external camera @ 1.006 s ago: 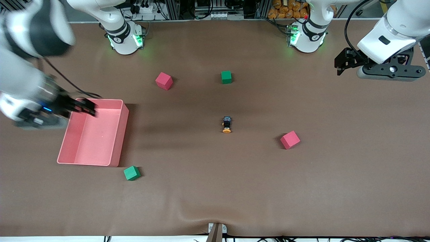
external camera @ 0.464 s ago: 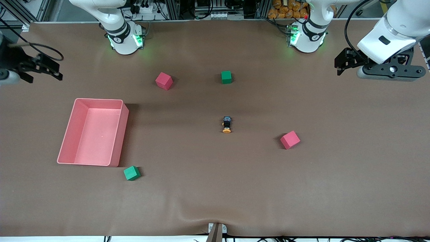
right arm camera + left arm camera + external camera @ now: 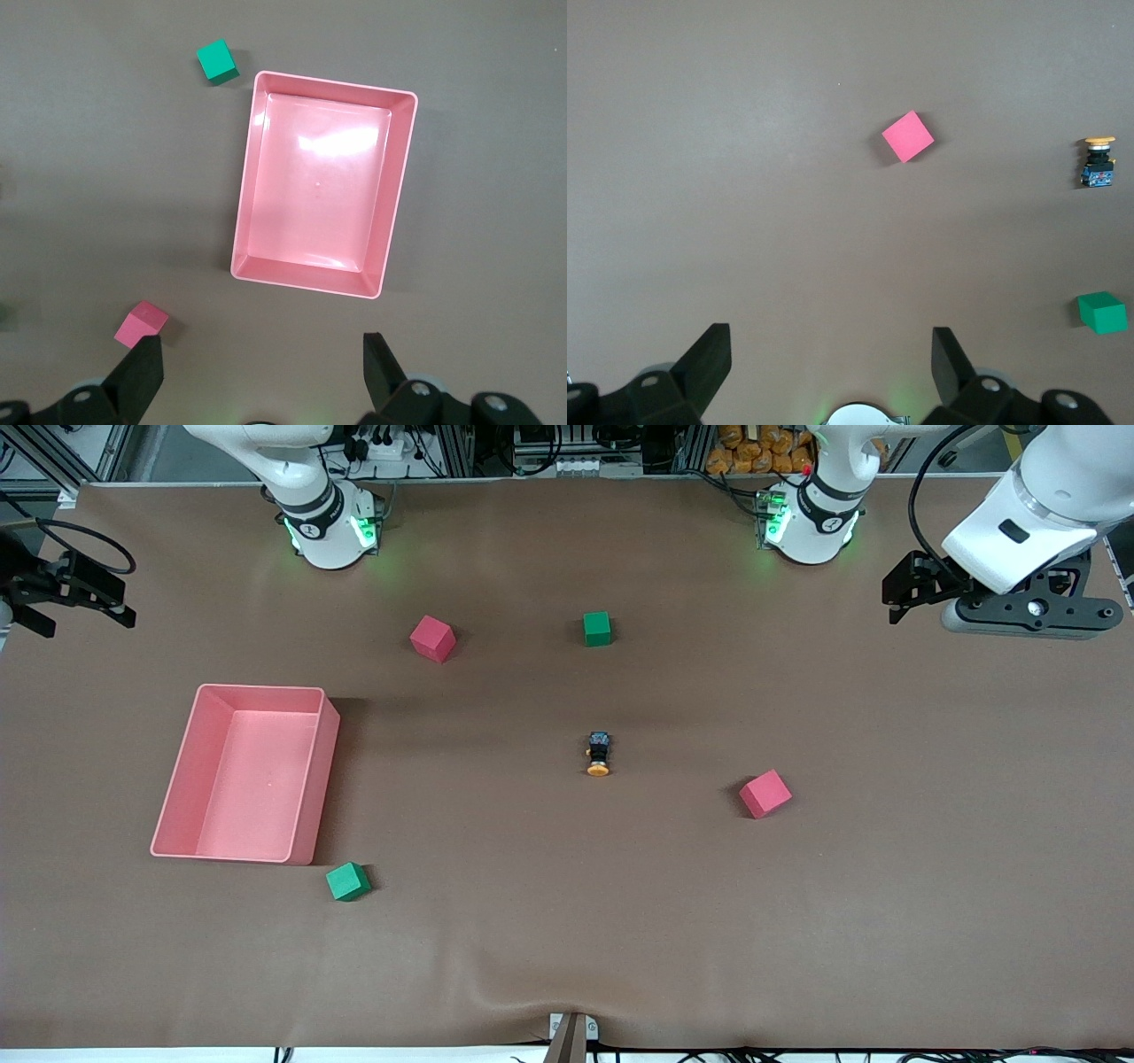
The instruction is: Place and upright button with both arms
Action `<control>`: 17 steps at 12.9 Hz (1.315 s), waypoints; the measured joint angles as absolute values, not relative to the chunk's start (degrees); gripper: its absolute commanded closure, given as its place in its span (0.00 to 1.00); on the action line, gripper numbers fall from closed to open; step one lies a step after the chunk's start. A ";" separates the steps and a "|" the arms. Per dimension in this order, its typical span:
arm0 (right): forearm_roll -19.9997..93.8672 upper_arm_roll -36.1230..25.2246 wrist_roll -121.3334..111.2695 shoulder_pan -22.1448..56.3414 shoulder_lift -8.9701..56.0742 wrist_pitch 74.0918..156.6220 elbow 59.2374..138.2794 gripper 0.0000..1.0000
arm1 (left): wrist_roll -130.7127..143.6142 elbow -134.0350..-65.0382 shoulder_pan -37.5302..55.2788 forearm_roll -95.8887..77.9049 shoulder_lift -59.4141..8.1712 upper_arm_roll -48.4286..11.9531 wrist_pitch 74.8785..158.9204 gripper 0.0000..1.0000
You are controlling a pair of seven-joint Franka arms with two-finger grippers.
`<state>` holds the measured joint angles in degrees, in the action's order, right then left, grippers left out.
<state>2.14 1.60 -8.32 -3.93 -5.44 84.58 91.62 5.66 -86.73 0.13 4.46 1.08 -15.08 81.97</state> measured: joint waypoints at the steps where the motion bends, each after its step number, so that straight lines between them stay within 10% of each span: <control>1: 2.14 1.70 -8.32 -3.92 -5.42 84.05 91.60 0.00 | 5.66 -86.73 0.13 4.46 1.08 -15.07 81.97 0.00; 17: 0.62 1.58 -8.31 -4.14 -3.10 81.45 91.49 0.00 | 5.66 -86.45 -0.61 4.46 1.08 -14.74 81.97 0.00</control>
